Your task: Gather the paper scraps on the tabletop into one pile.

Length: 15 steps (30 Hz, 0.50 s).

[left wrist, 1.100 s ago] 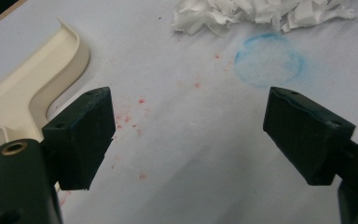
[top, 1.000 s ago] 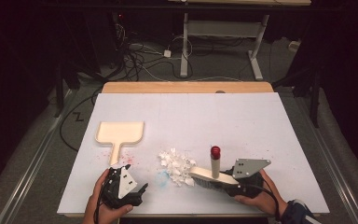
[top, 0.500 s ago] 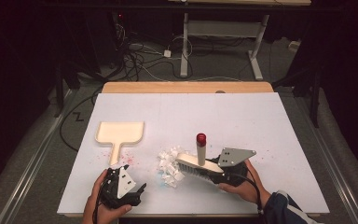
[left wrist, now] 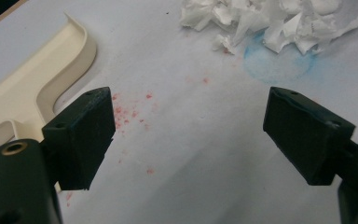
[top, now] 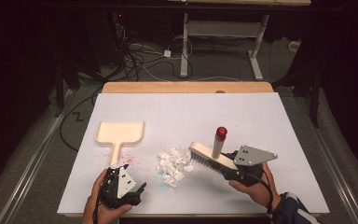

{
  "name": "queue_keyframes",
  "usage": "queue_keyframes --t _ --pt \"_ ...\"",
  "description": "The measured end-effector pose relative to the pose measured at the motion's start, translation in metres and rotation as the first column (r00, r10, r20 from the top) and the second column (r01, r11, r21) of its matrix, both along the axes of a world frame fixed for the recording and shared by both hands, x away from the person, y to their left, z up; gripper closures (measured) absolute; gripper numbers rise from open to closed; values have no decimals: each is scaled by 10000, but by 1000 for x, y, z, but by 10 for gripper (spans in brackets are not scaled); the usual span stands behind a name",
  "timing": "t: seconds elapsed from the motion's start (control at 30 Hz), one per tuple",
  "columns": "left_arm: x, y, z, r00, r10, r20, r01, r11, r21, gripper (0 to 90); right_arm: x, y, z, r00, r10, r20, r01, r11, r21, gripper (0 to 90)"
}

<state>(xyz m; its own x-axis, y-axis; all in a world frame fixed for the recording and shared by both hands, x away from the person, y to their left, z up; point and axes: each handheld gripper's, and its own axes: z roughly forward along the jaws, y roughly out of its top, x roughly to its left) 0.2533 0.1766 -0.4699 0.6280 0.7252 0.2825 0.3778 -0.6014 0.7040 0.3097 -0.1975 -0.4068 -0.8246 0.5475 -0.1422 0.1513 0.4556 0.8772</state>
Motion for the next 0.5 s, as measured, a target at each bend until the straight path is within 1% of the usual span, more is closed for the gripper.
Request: queue_keyframes --t 0.03,0.1,0.17,0.2,0.27,0.3,0.33,0.37,0.4,0.43,0.47,0.5 --pt "0 0 0 10000 -3 -8 3 10000 5 160 4 1 -3 9994 -350 -7 350 9994 -12 682" --pt "1 -1 0 10000 -29 -11 29 10000 16 160 13 7 -10 9944 -1058 41 1058 9944 -12 682" --pt "1 -1 0 10000 -40 -32 40 10000 0 160 21 14 -18 9888 -1445 377 1455 9890 -259 683" --pt "1 -1 0 10000 -42 -38 42 10000 1 160 26 18 -22 9839 -1723 478 1743 9839 -400 683" --pt "1 -1 0 10000 -48 -34 48 10000 -13 160 36 25 -30 9762 -2126 436 2146 9755 -478 683" --pt "1 0 0 10000 -35 -26 34 10000 -28 159 40 29 -35 9703 -2379 432 2401 9691 -559 683" --pt "1 0 0 10000 -30 -28 30 10000 -58 159 44 33 -40 9668 -2524 395 2545 9649 -646 683" --pt "1 0 0 10000 -30 -29 29 10000 -80 160 46 36 -45 9653 -2590 330 2606 9635 -614 683" --pt "1 0 0 10000 -30 -29 29 10000 -80 160 48 39 -47 9654 -2586 328 2599 9647 -418 683" --pt "1 1 -1 10000 -24 -57 24 9999 -100 160 48 44 -48 9667 -2519 443 2539 9661 -471 683" --pt "1 1 -1 10000 -24 -57 24 9999 -100 160 48 44 -48 9667 -2519 443 2539 9661 -471 683" --pt "1 1 -1 10000 -3 -89 3 10000 -81 160 48 55 -49 9689 -2457 304 2468 9682 -411 682"
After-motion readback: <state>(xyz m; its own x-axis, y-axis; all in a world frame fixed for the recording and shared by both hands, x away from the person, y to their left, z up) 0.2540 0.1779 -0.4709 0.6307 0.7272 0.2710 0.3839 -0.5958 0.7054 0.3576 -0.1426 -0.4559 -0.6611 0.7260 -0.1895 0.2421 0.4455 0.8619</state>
